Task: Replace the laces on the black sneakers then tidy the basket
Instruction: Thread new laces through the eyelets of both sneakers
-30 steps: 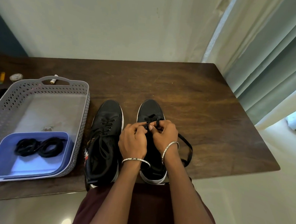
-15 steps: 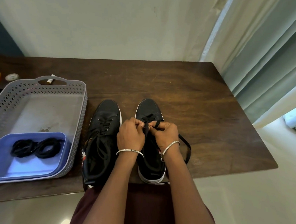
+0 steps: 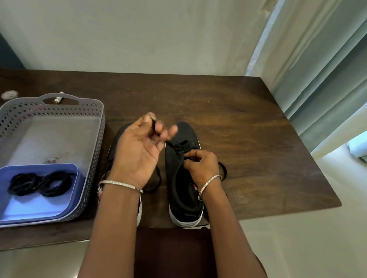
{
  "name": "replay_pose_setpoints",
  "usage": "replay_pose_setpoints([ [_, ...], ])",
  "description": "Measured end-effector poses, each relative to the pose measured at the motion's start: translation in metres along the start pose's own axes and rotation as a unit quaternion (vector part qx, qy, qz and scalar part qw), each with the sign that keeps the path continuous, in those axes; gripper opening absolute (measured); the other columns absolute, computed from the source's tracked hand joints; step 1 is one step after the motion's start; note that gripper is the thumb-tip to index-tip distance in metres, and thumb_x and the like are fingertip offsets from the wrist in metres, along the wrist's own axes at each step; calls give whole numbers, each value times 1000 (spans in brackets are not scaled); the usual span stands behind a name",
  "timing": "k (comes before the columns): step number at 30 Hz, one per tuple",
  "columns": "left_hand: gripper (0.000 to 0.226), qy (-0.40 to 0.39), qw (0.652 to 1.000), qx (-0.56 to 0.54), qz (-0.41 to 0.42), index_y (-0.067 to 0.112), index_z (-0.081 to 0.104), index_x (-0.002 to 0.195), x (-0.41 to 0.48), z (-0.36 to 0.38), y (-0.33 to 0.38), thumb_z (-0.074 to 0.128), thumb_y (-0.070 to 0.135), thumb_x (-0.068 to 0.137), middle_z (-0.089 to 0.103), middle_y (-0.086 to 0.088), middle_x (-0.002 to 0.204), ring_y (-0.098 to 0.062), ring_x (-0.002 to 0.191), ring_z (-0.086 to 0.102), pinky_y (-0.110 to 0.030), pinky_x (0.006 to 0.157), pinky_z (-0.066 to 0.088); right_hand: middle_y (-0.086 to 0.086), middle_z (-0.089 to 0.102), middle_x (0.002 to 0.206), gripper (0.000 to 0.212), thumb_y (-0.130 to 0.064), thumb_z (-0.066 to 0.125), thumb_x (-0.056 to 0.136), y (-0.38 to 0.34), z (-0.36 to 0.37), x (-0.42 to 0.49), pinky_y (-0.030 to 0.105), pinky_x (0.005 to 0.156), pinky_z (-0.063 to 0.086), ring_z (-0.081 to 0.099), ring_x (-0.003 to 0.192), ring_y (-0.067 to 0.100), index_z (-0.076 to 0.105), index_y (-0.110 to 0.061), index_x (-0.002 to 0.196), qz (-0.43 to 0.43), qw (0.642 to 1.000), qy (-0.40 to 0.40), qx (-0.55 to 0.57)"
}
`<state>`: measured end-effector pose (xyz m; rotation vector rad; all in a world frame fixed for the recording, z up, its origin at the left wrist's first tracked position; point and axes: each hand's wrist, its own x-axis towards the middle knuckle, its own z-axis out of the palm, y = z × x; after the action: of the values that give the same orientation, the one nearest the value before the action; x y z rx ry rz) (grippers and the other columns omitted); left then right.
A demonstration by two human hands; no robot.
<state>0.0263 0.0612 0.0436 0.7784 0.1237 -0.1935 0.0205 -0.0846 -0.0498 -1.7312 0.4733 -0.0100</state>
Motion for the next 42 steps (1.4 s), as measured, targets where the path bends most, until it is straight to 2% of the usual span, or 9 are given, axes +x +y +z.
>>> replay_pose_setpoints([
  [5,32,73,704,699,107,19,64,87,18,-33,-36,51,46,99,60,4,73,-22,77,58,-32,69,41,9,76,79,25,2,78,71,0,-1,0,48,85,59,74,81,27,75,-23,70,5,1000,-7,2],
  [9,14,46,635,768,70,27,70,86,20,-38,-43,65,38,92,64,0,90,-22,90,61,-36,76,49,10,76,79,27,3,79,71,-3,-1,-1,47,85,59,73,81,27,74,-23,69,5,1000,-4,9],
  [14,20,-32,962,261,75,20,64,82,16,-28,-27,54,17,99,69,4,88,-15,90,60,-40,87,45,10,74,76,28,5,78,71,-3,-2,0,46,84,60,72,76,24,72,-21,68,13,1000,5,14],
  [20,22,-17,997,56,56,21,51,84,9,-21,-8,45,31,103,41,6,62,-5,44,35,-23,45,39,6,75,74,30,2,80,68,1,0,2,48,83,60,73,78,26,72,-26,62,16,1000,12,8],
  [25,21,52,653,748,107,36,61,105,16,-40,-37,66,48,89,61,9,96,-12,88,60,-32,71,46,8,75,75,27,2,81,70,-2,-1,0,47,82,60,74,78,26,72,-23,65,18,1000,4,19],
  [28,16,37,591,800,95,34,69,96,17,-36,-40,63,47,92,50,7,98,-20,91,58,-33,70,40,7,75,75,27,1,82,70,-3,-1,0,45,82,61,73,76,23,72,-23,66,14,1000,5,15],
  [35,13,-9,984,146,106,21,62,87,17,-26,-22,55,26,96,68,6,91,-9,82,58,-24,66,42,5,75,76,34,6,80,70,1,0,3,46,86,60,73,79,24,72,-26,61,17,1000,10,22],
  [39,28,-33,997,-52,44,21,50,83,12,-20,-13,36,29,105,42,8,57,-10,61,53,-28,74,47,5,75,77,36,6,80,70,-1,0,2,46,86,59,73,79,23,71,-26,59,12,1000,10,17],
  [42,31,69,947,300,92,21,45,77,17,-28,-25,45,36,104,35,7,54,-10,45,33,-32,54,40,4,74,76,32,5,80,70,-1,0,1,45,86,60,73,78,21,71,-24,63,16,1000,14,10],
])
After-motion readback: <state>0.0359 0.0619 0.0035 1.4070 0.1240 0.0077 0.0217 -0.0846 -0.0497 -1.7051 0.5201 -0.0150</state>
